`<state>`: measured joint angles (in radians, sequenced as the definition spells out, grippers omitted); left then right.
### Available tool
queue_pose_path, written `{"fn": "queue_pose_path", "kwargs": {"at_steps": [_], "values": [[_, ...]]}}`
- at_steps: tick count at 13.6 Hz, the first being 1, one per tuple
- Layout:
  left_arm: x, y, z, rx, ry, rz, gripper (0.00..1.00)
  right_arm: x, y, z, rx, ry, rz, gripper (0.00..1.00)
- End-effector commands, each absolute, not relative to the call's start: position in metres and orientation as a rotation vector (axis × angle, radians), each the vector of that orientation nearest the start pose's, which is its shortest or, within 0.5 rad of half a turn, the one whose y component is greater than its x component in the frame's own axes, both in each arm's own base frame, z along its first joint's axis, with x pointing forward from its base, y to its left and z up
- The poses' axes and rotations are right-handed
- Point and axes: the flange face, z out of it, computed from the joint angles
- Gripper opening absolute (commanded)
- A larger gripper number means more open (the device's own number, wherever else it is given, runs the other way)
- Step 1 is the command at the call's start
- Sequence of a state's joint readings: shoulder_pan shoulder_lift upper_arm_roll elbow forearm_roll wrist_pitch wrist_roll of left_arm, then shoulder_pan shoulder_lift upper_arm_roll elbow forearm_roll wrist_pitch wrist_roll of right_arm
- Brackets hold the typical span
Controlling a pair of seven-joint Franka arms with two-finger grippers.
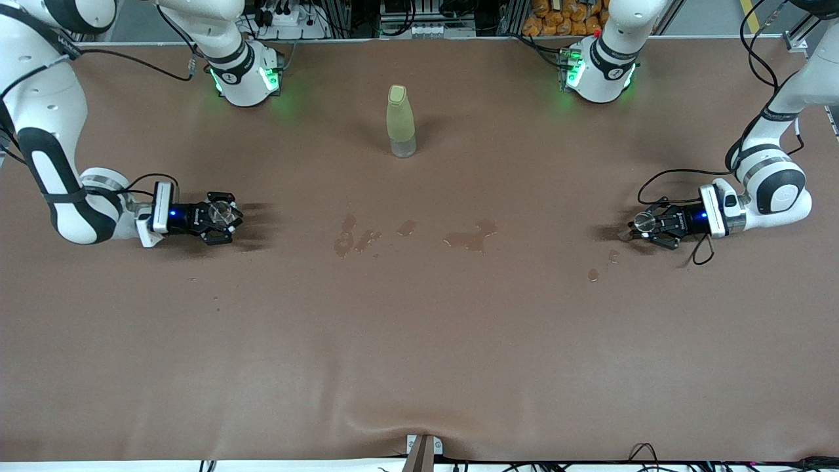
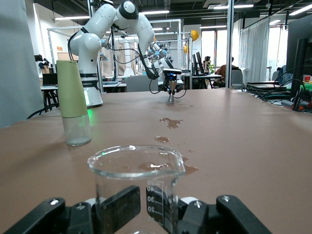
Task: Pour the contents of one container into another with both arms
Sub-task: 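Carry the beaker away with the right gripper while the left gripper carries the jigger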
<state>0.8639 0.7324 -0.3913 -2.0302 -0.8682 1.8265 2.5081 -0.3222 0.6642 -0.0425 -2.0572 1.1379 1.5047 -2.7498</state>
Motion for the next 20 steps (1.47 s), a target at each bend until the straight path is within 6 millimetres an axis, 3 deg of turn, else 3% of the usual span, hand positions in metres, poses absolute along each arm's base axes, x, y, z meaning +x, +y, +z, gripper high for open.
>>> {"fn": "queue_pose_path", "kwargs": {"at_steps": [1, 2, 3, 5, 8, 11, 14, 17, 18, 19, 20], "values": [[0.486, 0.162, 0.106, 1.503, -1.281, 1.003, 0.11, 0.488, -0.086, 0.104, -1.196, -1.411, -1.147, 0.00], [0.485, 0.163, 0.106, 1.505, -1.280, 1.004, 0.12, 0.488, -0.087, 0.099, -1.201, -1.417, -1.147, 0.00], [0.485, 0.163, 0.106, 1.503, -1.282, 1.004, 0.20, 0.487, -0.085, 0.092, -1.208, -1.415, -1.138, 0.00], [0.485, 0.164, 0.106, 1.499, -1.295, 0.993, 0.23, 0.488, -0.085, 0.081, -1.234, -1.436, -1.123, 0.00], [0.486, 0.165, 0.107, 1.495, -1.311, 0.987, 0.37, 0.490, -0.080, 0.069, -1.243, -1.454, -1.106, 0.00], [0.486, 0.166, 0.108, 1.494, -1.313, 0.986, 0.42, 0.497, -0.075, 0.052, -1.226, -1.471, -1.110, 0.00], [0.487, 0.167, 0.110, 1.490, -1.316, 0.989, 0.46, 0.498, -0.077, 0.049, -1.240, -1.487, -1.108, 0.00], [0.486, 0.170, 0.110, 1.488, -1.334, 0.973, 0.64, 0.502, -0.084, 0.046, -1.278, -1.518, -1.099, 0.00], [0.486, 0.171, 0.110, 1.489, -1.336, 0.972, 0.73, 0.502, -0.083, 0.046, -1.278, -1.519, -1.096, 0.00], [0.486, 0.173, 0.112, 1.482, -1.341, 0.968, 0.88, 0.502, -0.084, 0.046, -1.286, -1.510, -1.090, 0.00], [0.486, 0.177, 0.114, 1.474, -1.337, 0.965, 1.00, 0.502, -0.084, 0.046, -1.288, -1.508, -1.088, 0.16]]}}
